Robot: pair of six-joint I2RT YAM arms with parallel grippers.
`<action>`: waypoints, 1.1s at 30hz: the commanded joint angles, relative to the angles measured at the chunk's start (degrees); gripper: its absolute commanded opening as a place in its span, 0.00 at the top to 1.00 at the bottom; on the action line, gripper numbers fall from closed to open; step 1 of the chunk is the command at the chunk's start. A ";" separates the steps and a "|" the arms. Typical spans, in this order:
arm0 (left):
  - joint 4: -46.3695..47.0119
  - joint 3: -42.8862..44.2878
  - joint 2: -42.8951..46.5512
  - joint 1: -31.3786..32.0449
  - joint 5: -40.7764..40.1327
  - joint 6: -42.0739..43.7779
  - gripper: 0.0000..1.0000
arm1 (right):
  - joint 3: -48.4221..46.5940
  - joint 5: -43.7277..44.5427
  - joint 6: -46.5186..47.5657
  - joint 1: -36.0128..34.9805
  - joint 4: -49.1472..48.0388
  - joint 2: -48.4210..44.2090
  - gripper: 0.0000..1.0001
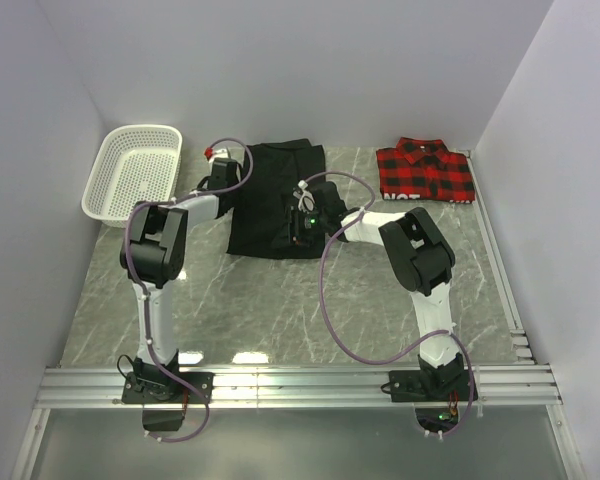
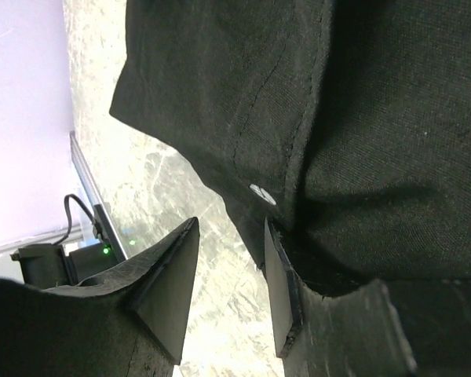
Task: Fold and stack the long sleeve shirts
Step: Fold the shirt
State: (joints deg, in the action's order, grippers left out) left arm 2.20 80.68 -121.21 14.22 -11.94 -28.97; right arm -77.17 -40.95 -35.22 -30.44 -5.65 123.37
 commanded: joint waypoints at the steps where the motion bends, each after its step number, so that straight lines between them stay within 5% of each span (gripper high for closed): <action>1: 4.75 4.29 -1.66 -0.16 -2.73 2.16 0.90 | 0.44 0.70 1.65 0.29 1.34 1.17 0.54; 7: 2.03 6.59 1.14 -0.15 -2.38 -0.72 0.72 | -3.07 0.69 2.35 0.46 3.80 -2.68 0.53; 17: -8.96 -3.77 25.02 0.37 0.77 -17.42 0.28 | -2.30 1.75 1.39 1.08 5.21 -11.92 0.48; 24: -5.37 -23.34 36.48 6.35 10.17 -25.59 0.43 | 4.65 -0.18 -2.48 2.31 -1.20 -13.34 0.49; 33: 3.51 -32.08 32.01 5.82 12.12 -25.96 0.68 | 11.86 -0.97 -5.73 6.61 -8.32 -8.33 0.51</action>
State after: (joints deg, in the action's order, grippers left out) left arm -0.19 48.38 -88.60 20.60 -0.89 -54.35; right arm -67.02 -41.15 -39.44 -26.00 -9.61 113.10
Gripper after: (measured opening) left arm 0.329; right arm 0.489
